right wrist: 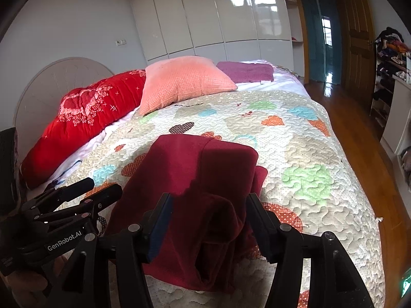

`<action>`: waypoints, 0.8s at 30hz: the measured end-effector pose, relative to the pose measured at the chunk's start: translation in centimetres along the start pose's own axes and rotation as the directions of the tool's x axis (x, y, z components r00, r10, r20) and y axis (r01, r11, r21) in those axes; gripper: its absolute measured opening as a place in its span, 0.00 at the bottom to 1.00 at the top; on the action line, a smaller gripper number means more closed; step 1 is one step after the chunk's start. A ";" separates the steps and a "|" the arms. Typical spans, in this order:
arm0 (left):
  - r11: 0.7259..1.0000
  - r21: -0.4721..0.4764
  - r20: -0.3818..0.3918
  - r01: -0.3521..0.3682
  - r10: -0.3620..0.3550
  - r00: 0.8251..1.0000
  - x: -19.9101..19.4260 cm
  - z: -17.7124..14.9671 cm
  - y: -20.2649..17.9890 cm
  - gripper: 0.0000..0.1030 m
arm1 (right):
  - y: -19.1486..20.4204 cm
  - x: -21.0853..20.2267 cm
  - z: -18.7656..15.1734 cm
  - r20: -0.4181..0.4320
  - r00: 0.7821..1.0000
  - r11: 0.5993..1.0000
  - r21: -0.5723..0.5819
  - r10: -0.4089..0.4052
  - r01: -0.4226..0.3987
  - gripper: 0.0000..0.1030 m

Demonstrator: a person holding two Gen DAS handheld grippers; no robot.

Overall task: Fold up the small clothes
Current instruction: 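Release the sweater and lift both tools away from the stack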

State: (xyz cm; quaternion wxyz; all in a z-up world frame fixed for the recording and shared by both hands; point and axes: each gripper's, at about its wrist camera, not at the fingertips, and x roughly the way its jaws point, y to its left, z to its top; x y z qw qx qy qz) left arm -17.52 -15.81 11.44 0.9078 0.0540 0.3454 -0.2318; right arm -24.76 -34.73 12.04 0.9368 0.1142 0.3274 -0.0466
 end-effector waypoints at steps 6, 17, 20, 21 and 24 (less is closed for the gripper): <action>1.000 0.003 0.024 -0.011 0.011 1.000 -0.8 -0.1 -0.1 0.66 | 0.1 -0.9 -0.1 0.014 1.000 1.000 0.001 0.000 0.000 0.58; 0.999 0.013 0.045 -0.034 0.033 0.998 -1.9 -0.4 -0.2 0.66 | 0.3 -1.1 -0.6 0.007 1.000 1.000 -0.002 0.004 -0.004 0.59; 0.999 0.017 0.050 -0.035 0.035 0.998 -2.1 -0.5 -0.3 0.66 | 0.4 -1.1 -0.7 0.006 1.000 1.000 -0.003 0.007 -0.007 0.59; 0.999 0.017 0.049 -0.035 0.035 0.998 -2.1 -0.5 -0.4 0.66 | 0.4 -1.2 -0.7 0.006 1.000 1.000 -0.002 0.007 -0.007 0.59; 0.999 0.020 0.049 -0.039 0.038 0.998 -2.1 -0.5 -0.5 0.66 | 0.1 -1.3 -0.8 0.007 1.000 1.000 0.005 0.009 -0.009 0.59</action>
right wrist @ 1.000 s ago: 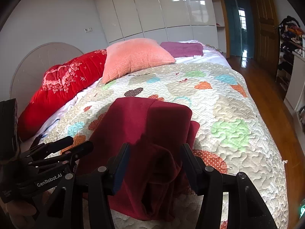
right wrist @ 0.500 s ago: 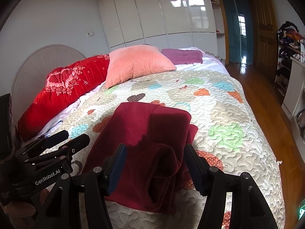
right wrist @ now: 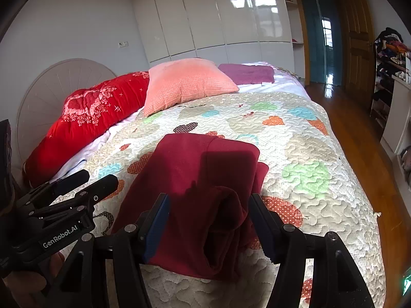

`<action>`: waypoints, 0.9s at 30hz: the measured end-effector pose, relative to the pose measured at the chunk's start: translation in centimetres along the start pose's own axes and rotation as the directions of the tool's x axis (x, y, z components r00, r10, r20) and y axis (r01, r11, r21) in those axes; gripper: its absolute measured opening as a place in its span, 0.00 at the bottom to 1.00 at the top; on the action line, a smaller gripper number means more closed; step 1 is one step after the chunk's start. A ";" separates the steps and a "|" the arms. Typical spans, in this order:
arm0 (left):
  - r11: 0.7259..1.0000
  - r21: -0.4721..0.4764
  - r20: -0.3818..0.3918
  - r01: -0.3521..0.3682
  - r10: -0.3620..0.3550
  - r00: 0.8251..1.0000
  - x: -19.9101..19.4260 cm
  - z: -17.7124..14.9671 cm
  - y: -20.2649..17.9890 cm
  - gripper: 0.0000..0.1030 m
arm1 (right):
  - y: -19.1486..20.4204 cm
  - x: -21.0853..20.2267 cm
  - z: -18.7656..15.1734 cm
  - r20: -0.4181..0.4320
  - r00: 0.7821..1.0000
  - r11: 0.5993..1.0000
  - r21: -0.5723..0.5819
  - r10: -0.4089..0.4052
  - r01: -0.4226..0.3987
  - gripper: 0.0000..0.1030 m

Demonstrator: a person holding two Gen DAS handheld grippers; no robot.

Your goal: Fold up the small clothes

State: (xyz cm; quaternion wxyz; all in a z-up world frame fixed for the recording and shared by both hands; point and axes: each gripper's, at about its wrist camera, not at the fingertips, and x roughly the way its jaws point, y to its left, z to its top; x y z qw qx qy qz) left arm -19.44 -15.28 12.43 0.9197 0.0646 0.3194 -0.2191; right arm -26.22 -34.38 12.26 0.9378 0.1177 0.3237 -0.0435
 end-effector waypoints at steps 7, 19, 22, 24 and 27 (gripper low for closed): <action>1.000 0.001 -0.004 0.002 -0.002 1.000 -0.1 -0.1 -0.2 0.66 | -0.3 -0.1 -0.2 0.000 1.000 1.000 0.005 0.002 -0.002 0.60; 1.000 0.000 -0.011 0.001 -0.001 1.000 0.1 -0.1 -0.3 0.66 | -0.3 0.4 -0.4 -0.014 1.000 1.000 0.005 -0.001 0.001 0.60; 1.000 0.000 -0.014 0.002 -0.002 1.000 0.1 -0.2 -0.3 0.66 | -0.2 0.5 -0.4 -0.017 1.000 1.000 0.007 -0.001 0.001 0.60; 1.000 -0.001 -0.018 0.001 -0.001 1.000 0.3 -0.2 -0.4 0.66 | -0.2 0.5 -0.4 -0.018 1.000 1.000 0.007 -0.001 0.001 0.60; 1.000 -0.005 -0.023 0.004 -0.004 1.000 0.4 -0.2 -0.3 0.66 | -0.2 0.5 -0.4 -0.017 1.000 1.000 0.007 -0.001 0.001 0.60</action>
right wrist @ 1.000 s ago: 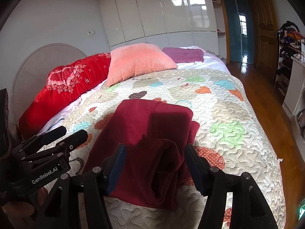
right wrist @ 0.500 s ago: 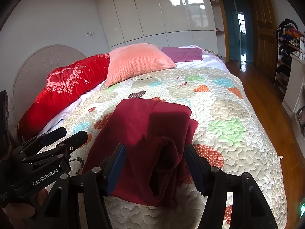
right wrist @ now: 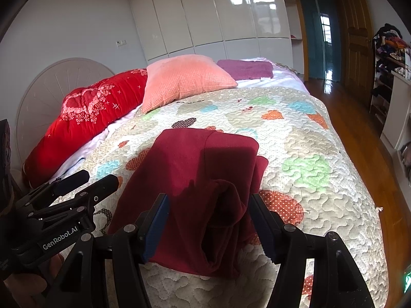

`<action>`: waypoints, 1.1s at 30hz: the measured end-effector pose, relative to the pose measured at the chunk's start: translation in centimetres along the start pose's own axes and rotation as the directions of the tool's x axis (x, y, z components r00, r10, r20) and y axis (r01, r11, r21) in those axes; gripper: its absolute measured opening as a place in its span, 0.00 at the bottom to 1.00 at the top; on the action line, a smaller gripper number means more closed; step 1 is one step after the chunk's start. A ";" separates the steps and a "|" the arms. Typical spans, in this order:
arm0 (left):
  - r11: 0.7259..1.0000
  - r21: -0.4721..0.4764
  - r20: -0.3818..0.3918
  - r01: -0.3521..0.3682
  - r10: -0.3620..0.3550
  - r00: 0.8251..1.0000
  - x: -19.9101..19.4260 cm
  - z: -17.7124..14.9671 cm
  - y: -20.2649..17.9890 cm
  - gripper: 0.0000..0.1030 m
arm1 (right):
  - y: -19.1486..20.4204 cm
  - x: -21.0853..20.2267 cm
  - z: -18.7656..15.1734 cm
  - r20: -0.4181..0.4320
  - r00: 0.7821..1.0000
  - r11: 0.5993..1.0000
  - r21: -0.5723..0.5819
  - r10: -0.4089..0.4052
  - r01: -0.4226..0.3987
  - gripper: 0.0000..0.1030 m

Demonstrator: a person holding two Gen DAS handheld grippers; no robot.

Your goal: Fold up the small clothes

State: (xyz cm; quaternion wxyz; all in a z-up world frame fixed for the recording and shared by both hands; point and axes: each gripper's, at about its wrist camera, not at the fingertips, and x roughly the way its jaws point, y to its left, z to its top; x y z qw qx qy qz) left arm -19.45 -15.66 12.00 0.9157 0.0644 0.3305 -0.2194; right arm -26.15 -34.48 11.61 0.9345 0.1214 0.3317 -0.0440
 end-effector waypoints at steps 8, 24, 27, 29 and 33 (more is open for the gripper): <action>1.000 -0.004 -0.007 0.003 -0.003 1.000 0.2 -0.1 -0.1 0.66 | -0.1 0.2 -0.1 -0.005 1.000 1.000 0.001 0.003 -0.003 0.60; 1.000 -0.008 -0.010 0.003 -0.003 1.000 0.5 -0.3 0.0 0.66 | -0.1 0.7 -0.2 -0.014 1.000 1.000 0.001 0.008 -0.008 0.60; 1.000 -0.007 -0.015 0.002 -0.002 1.000 0.6 -0.3 0.0 0.66 | -0.1 0.8 -0.2 -0.018 1.000 1.000 0.000 0.008 -0.008 0.61; 1.000 -0.008 -0.015 0.001 -0.001 1.000 0.6 -0.4 0.0 0.66 | 0.0 0.9 -0.3 -0.022 1.000 1.000 0.001 0.009 -0.009 0.61; 1.000 -0.010 -0.014 0.003 -0.003 1.000 0.6 -0.4 0.0 0.66 | 0.0 1.1 -0.3 -0.030 1.000 1.000 0.001 0.009 -0.009 0.61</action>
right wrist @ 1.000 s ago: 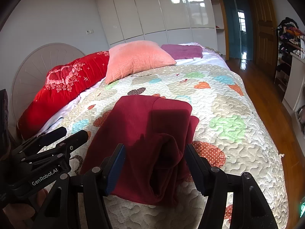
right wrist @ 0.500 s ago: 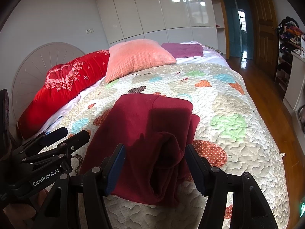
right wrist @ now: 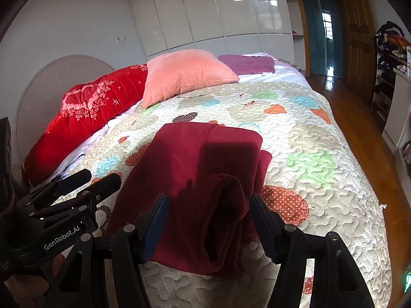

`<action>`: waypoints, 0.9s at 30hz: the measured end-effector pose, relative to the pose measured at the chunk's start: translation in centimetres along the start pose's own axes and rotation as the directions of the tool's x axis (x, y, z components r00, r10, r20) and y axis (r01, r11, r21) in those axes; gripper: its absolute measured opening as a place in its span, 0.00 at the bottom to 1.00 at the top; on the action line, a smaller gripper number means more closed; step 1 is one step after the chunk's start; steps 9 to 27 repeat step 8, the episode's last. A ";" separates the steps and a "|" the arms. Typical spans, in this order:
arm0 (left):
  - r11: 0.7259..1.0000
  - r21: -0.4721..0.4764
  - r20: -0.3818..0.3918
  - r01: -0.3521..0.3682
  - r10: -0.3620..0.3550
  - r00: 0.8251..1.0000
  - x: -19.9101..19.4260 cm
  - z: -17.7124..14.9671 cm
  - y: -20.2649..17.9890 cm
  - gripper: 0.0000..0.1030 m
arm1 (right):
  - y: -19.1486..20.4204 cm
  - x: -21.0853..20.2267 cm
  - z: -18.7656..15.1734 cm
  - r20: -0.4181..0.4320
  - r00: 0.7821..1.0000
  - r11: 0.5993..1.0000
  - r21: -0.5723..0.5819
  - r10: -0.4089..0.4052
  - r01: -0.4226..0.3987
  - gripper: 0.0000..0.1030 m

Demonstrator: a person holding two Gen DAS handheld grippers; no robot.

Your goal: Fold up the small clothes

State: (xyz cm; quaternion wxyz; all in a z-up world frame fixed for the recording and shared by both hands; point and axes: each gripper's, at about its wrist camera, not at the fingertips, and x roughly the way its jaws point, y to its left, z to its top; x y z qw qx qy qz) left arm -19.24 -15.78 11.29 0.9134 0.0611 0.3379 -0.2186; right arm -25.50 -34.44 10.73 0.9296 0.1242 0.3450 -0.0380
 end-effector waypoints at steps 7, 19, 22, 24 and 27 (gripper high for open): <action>1.000 -0.010 0.006 -0.004 0.004 1.000 0.2 -0.1 0.4 0.66 | -0.1 0.0 0.0 0.002 1.000 1.000 0.000 0.000 0.000 0.61; 1.000 -0.011 0.004 -0.002 0.002 1.000 0.2 -0.1 0.5 0.66 | -0.1 0.0 0.0 0.004 1.000 1.000 0.000 0.000 0.000 0.61; 1.000 -0.011 0.004 -0.002 0.002 1.000 0.2 -0.1 0.5 0.66 | -0.1 0.0 0.0 0.004 1.000 1.000 0.000 0.000 0.000 0.61; 1.000 -0.011 0.004 -0.002 0.002 1.000 0.2 -0.1 0.5 0.66 | -0.1 0.0 0.0 0.004 1.000 1.000 0.000 0.000 0.000 0.61; 1.000 -0.011 0.004 -0.002 0.002 1.000 0.2 -0.1 0.5 0.66 | -0.1 0.0 0.0 0.004 1.000 1.000 0.000 0.000 0.000 0.61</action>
